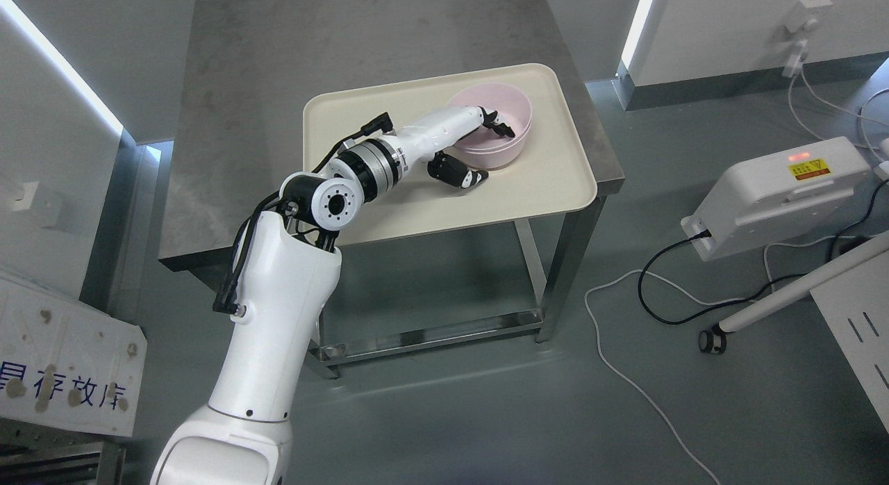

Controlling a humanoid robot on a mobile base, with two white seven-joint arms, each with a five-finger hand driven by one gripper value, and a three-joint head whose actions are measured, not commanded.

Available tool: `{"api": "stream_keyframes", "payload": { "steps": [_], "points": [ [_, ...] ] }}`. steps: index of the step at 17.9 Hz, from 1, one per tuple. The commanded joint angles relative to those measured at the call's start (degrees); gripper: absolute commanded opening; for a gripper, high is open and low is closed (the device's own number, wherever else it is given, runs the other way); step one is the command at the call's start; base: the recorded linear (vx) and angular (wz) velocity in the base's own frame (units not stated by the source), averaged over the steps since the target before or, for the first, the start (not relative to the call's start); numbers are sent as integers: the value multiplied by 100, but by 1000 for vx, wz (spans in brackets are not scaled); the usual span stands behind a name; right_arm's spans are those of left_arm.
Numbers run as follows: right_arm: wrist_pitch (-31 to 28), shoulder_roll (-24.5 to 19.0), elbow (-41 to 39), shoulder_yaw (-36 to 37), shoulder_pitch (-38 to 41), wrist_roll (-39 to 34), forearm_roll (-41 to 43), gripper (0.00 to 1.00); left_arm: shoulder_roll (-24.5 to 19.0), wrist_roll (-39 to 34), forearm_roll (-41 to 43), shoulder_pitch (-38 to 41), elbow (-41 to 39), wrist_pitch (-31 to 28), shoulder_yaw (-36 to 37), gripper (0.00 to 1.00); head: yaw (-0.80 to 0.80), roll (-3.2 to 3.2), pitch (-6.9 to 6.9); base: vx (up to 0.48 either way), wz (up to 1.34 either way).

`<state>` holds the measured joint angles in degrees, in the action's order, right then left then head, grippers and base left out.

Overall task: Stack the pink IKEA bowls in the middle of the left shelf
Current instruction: 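Release the bowl and reposition the left hand at the stacked bowls' rim, then grasp the stacked pink bowls with the left hand and lift them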

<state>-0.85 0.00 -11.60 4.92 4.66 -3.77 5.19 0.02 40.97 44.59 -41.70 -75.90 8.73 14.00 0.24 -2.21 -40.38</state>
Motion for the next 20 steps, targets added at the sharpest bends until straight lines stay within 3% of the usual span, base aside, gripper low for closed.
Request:
{"api": "stream_keyframes", "payload": {
  "steps": [1, 8, 13, 20],
  "points": [
    [-3, 100, 0, 0, 0, 34, 0, 100, -102, -19, 15, -128, 23, 111, -37, 28, 0, 0, 0, 0, 0],
    [-3, 100, 0, 0, 0, 25, 0, 100, -102, -37, -29, -189, 58, 629, -520, 1, 0, 0, 0, 0, 0],
    [-3, 100, 0, 0, 0, 34, 0, 100, -102, 16, -475, -189, -65, 1068, -1214, 1, 0, 0, 0, 0, 0],
    [-3, 100, 0, 0, 0, 25, 0, 100, -102, 69, -1285, 416, -1039, 1860, -2164, 1, 0, 0, 0, 0, 0]
  ]
}}
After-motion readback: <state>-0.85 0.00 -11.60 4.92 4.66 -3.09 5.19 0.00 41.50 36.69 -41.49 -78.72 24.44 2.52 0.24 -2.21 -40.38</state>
